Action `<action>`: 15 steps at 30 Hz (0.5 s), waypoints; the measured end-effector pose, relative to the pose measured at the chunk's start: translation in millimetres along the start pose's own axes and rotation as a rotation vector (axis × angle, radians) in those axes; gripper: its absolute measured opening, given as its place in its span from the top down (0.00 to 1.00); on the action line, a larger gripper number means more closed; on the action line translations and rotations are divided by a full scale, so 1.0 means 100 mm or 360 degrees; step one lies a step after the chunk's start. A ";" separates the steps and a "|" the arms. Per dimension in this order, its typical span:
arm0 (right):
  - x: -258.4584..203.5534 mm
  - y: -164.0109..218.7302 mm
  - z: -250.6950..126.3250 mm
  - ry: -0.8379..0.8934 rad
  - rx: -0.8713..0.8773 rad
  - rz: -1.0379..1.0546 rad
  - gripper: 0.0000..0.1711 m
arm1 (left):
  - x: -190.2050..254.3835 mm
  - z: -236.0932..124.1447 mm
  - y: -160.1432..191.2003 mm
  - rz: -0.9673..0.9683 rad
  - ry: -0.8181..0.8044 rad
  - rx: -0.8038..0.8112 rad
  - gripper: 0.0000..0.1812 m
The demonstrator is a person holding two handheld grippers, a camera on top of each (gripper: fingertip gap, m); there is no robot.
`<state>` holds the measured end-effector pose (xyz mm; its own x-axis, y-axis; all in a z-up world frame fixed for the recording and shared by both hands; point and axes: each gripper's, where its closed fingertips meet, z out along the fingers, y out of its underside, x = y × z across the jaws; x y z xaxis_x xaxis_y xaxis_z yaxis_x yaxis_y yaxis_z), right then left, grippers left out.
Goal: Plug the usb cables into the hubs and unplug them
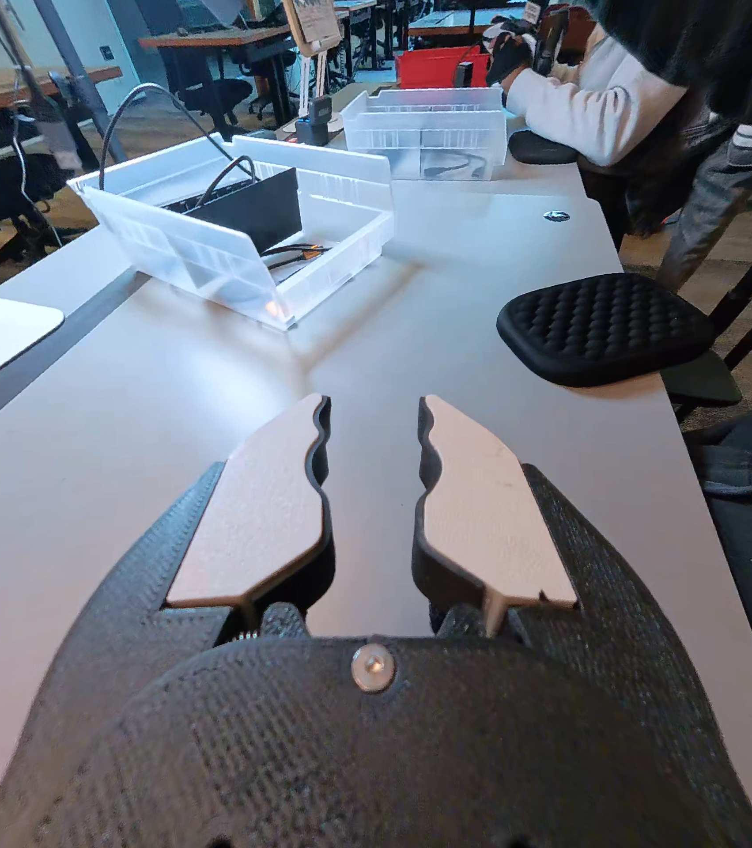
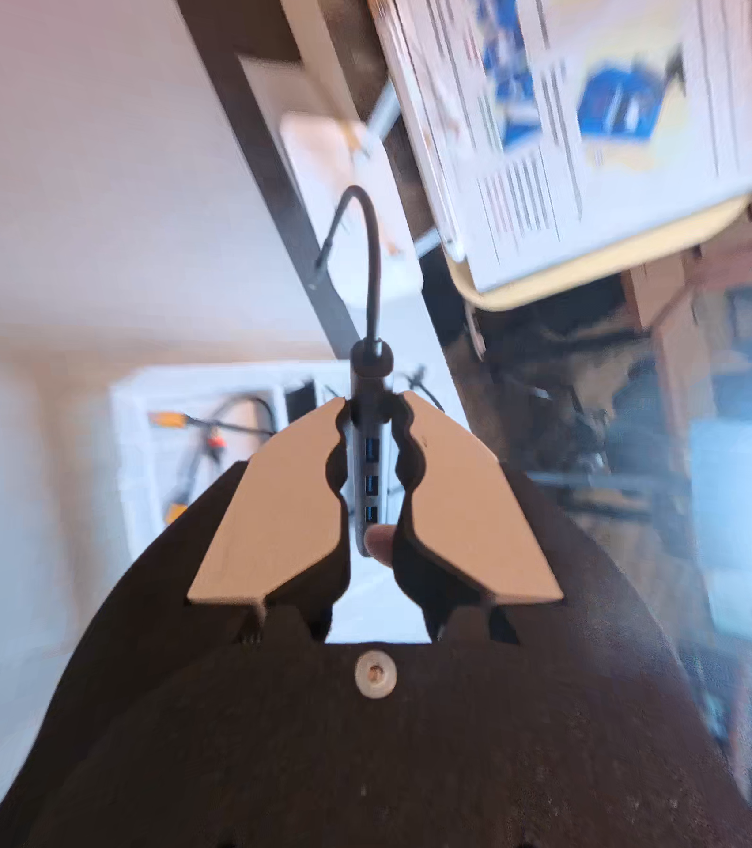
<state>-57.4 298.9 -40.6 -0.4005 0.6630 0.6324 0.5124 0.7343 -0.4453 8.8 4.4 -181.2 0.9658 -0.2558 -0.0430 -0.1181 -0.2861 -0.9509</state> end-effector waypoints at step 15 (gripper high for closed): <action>0.10 1.29 1.48 -0.0059 -0.0478 0.0237 0.88 | -0.16 -0.04 0.14 -0.0067 -0.0061 -0.0036 0.82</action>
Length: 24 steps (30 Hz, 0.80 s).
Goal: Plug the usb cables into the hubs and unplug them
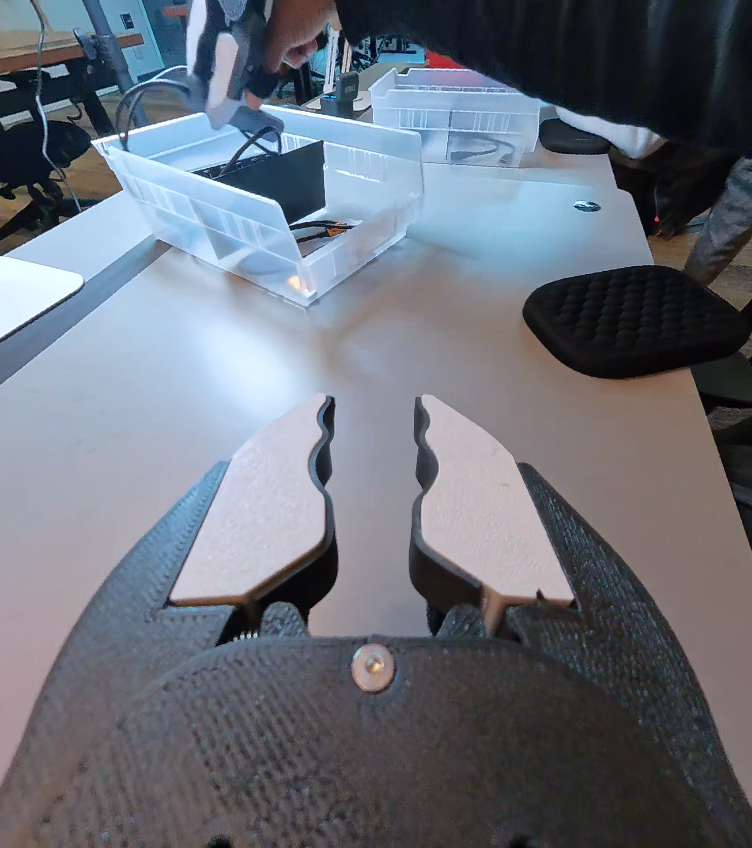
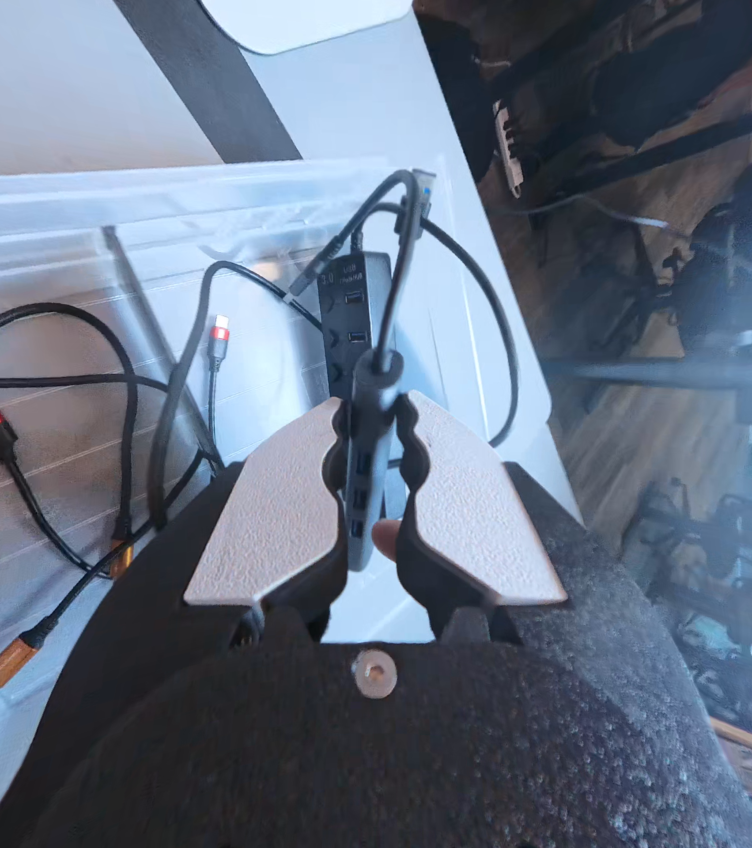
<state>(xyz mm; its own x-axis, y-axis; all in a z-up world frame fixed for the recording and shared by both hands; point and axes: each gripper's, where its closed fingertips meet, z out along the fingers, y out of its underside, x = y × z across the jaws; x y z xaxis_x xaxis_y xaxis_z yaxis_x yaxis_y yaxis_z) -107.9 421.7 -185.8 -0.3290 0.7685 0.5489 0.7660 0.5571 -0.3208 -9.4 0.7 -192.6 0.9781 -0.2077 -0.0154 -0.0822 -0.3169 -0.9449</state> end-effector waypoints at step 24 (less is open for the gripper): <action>-2.07 0.50 -0.41 -0.0566 -0.0252 -0.0523 0.71 | -1.21 -1.84 1.50 0.0200 -0.0876 -0.1314 0.68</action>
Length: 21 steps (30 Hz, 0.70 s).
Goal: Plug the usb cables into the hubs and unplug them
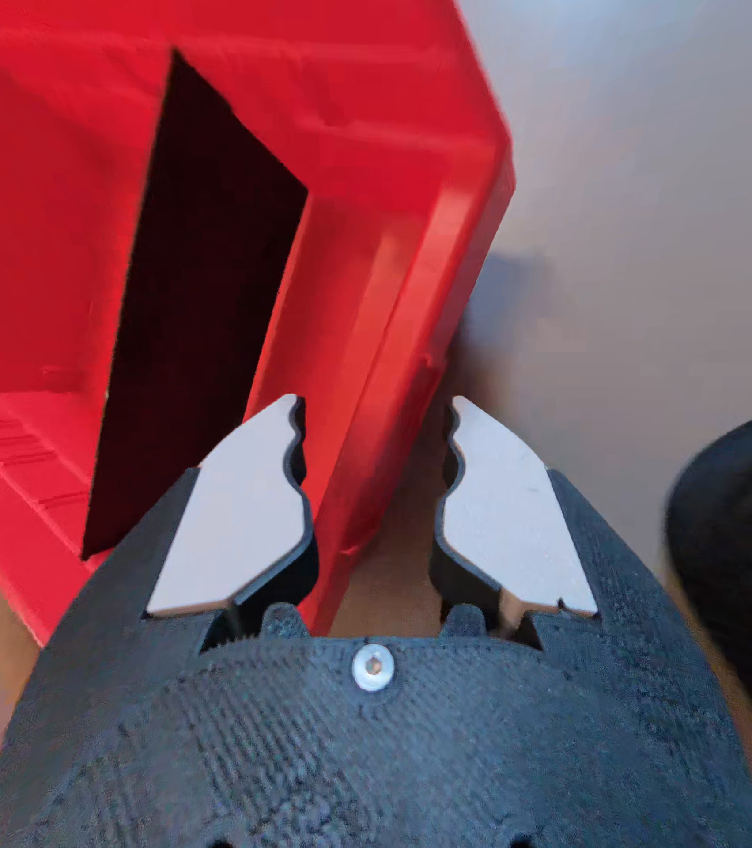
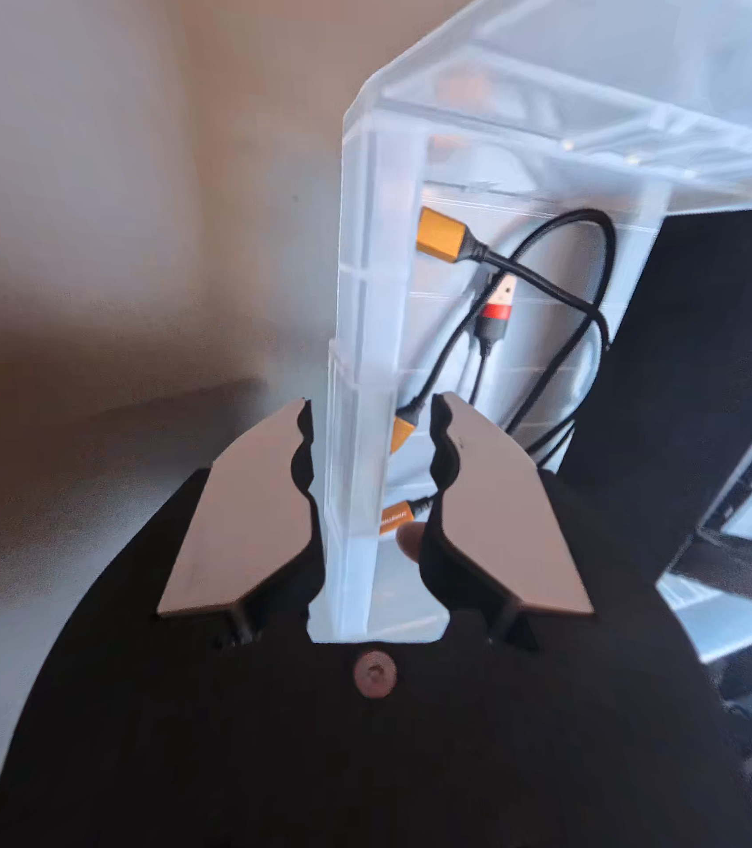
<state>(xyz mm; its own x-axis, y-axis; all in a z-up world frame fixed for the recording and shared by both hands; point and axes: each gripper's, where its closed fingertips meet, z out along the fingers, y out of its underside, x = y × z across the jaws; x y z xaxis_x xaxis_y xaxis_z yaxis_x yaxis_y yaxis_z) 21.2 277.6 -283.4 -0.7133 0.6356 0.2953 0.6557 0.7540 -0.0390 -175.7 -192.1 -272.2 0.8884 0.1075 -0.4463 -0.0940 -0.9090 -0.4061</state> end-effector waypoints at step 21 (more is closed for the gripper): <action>-1.42 -1.16 -0.48 0.0343 0.0381 -0.0521 0.79 | 0.96 0.47 -1.72 0.0800 0.0116 0.0486 0.81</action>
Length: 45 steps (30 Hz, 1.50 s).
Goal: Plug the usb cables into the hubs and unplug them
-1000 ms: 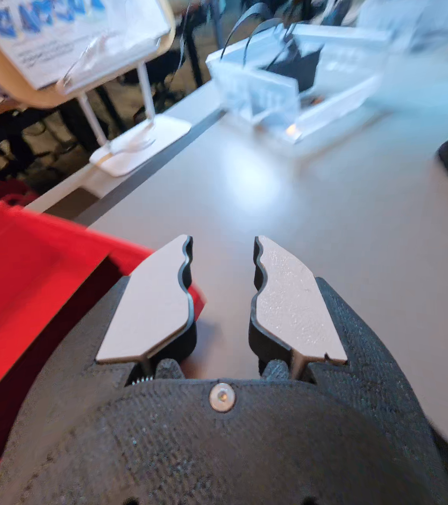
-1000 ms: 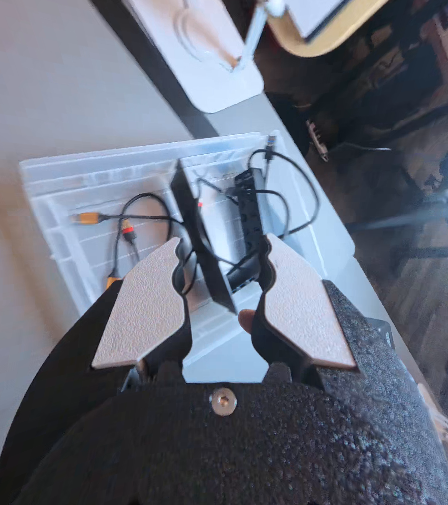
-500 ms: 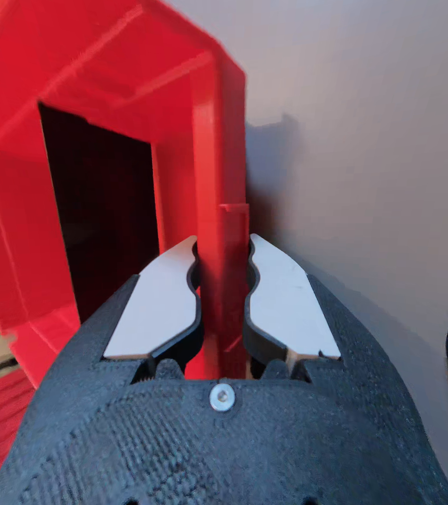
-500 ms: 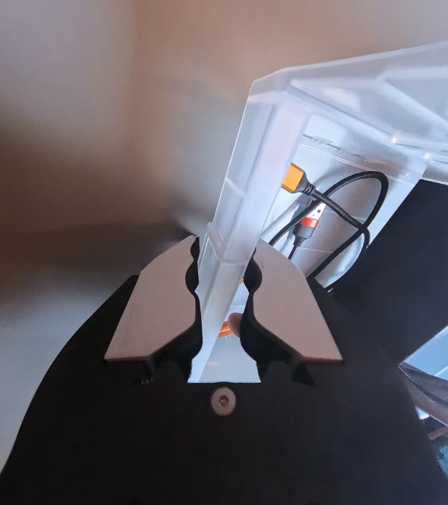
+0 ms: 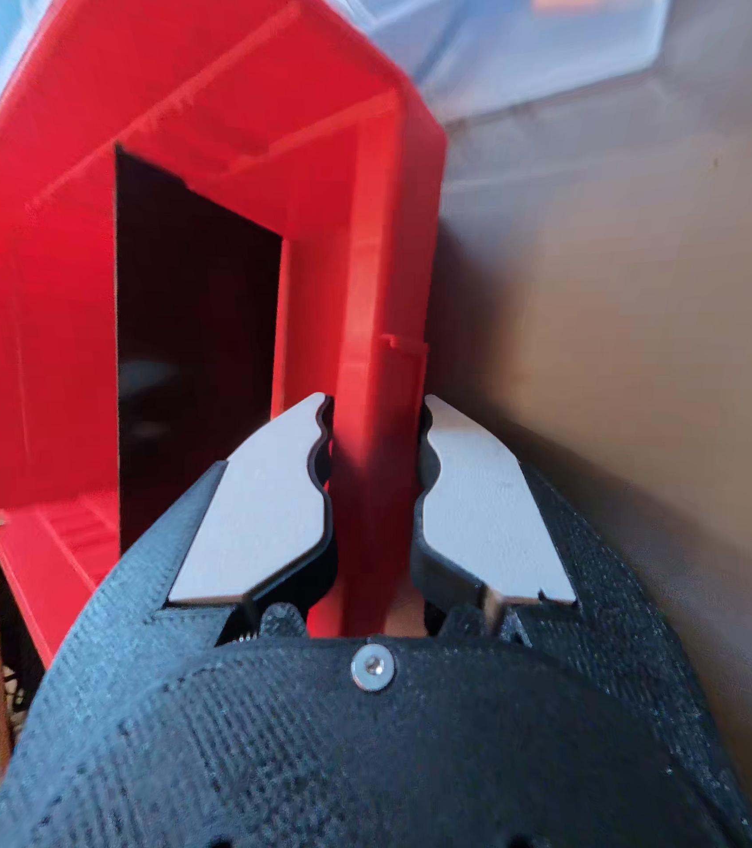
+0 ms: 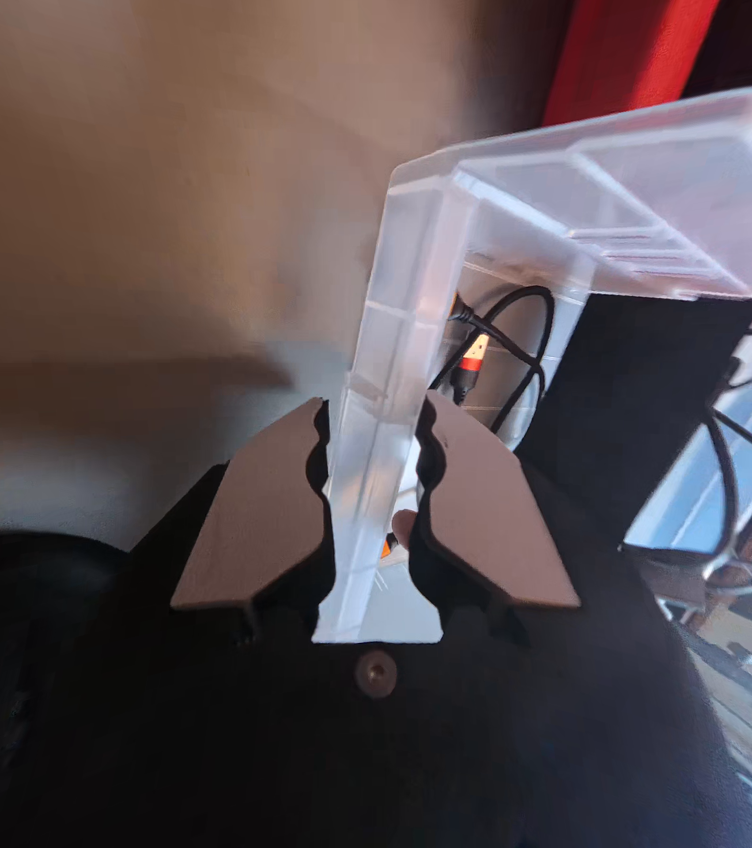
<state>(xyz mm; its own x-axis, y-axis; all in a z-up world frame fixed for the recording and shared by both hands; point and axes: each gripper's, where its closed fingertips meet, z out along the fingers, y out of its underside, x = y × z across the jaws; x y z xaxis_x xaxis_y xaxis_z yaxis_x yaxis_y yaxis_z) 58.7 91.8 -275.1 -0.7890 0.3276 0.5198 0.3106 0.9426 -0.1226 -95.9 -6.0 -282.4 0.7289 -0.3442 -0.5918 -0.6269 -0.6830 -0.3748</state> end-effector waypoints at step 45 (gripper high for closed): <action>0.55 0.92 -1.65 0.1424 0.0932 0.1805 0.94 | -0.52 -1.11 -1.67 -0.1404 -0.0555 0.0938 0.94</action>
<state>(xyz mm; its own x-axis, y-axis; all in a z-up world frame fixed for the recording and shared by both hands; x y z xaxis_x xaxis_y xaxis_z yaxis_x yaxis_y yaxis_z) 131.3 186.0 -118.8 0.3338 0.9165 0.2202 0.0928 0.2005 -0.9753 1.6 54.9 -109.8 0.9238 0.3735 -0.0845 -0.0279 -0.1545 -0.9876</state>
